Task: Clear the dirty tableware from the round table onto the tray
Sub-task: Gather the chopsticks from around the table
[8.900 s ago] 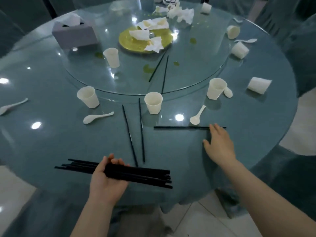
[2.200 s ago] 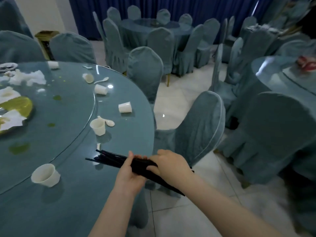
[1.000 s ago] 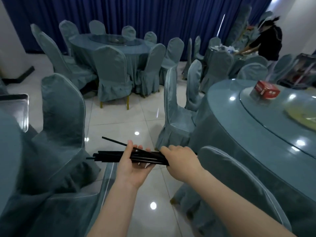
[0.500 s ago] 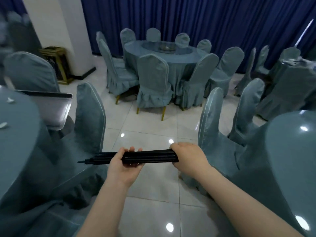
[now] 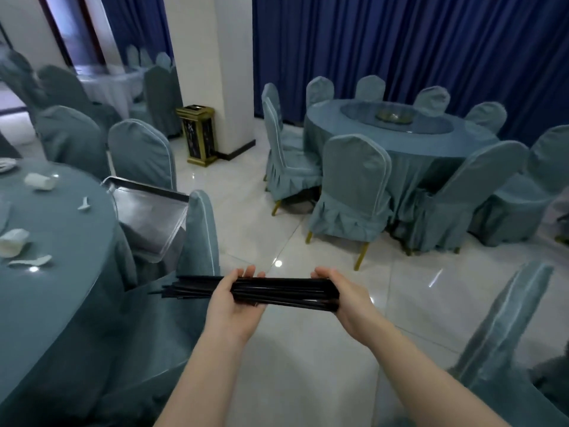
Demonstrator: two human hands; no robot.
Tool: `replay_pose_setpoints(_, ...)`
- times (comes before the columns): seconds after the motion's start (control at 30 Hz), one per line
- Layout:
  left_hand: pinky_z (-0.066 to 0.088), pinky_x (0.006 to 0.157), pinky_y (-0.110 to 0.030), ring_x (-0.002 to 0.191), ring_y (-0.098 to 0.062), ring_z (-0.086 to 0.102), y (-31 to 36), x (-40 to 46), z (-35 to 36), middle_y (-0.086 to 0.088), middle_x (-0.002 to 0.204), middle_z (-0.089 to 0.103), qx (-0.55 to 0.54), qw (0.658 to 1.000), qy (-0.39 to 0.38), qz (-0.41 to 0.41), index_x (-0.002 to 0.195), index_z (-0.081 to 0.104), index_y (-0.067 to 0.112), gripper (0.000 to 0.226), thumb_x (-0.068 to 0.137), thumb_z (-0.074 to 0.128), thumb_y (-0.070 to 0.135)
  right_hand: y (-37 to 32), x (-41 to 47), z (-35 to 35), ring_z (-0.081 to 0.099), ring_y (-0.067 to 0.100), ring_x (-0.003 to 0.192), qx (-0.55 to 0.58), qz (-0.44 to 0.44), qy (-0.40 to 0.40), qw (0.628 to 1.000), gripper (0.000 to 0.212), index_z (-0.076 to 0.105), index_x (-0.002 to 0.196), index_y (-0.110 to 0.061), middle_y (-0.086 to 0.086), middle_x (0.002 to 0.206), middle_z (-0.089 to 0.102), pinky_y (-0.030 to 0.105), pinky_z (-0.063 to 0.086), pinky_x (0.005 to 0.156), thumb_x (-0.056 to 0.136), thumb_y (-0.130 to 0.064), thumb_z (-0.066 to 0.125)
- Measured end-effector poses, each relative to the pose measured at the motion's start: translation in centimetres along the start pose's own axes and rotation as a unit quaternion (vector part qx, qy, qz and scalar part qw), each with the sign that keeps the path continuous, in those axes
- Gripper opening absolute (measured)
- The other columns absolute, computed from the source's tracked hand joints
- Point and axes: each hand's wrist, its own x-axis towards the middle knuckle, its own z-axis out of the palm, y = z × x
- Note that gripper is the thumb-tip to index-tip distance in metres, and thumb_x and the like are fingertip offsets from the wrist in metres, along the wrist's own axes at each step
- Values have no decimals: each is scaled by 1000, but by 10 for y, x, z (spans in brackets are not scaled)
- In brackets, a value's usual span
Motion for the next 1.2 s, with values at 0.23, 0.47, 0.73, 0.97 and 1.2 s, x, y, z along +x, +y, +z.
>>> replay_pose_setpoints(0.23, 47, 86, -44, 97, -30, 60, 6, 112, 99, -9, 96, 66, -5, 1000, -11, 24, 90, 55, 10, 15, 99, 46, 18, -72, 144, -21, 62, 11, 105, -117, -89, -19, 989, 26, 73, 92, -30, -11, 101, 72, 31, 46, 96, 95, -34, 48)
replay_pose_setpoints(0.47, 48, 83, -42, 96, -32, 61, 21, 238, 179, -14, 100, 66, -60, 993, -1, 99, 90, 53, 8, 15, 100, 45, 17, -140, 311, -15, 64, 21, 96, -138, -110, -110, 978, 26, 72, 91, -16, 10, 104, 68, 33, 44, 87, 94, -32, 52)
replay_pose_setpoints(0.73, 47, 87, -42, 87, -26, 59, 104, 311, 220, -7, 88, 65, -141, 952, 68, 262, 86, 55, 8, 20, 100, 44, 18, -204, 454, 86, 60, -9, 83, -333, -177, -326, 867, 38, 71, 77, -32, -22, 80, 69, 3, 41, 72, 88, -5, 47)
replay_pose_setpoints(0.97, 37, 108, -43, 89, -26, 57, 213, 373, 223, -5, 88, 62, -218, 914, 89, 329, 82, 53, 12, 20, 99, 47, 20, -226, 535, 215, 58, 10, 90, -591, -453, -392, 541, 49, 57, 108, -35, -14, 97, 66, 31, 43, 84, 70, -67, 56)
replay_pose_setpoints(1.2, 42, 100, -44, 91, -30, 58, 289, 429, 233, -10, 87, 64, -233, 904, 75, 351, 81, 53, 11, 19, 98, 48, 19, -221, 606, 320, 60, 28, 88, -597, -557, -356, 454, 25, 49, 108, -23, 1, 101, 63, 33, 35, 64, 83, -20, 52)
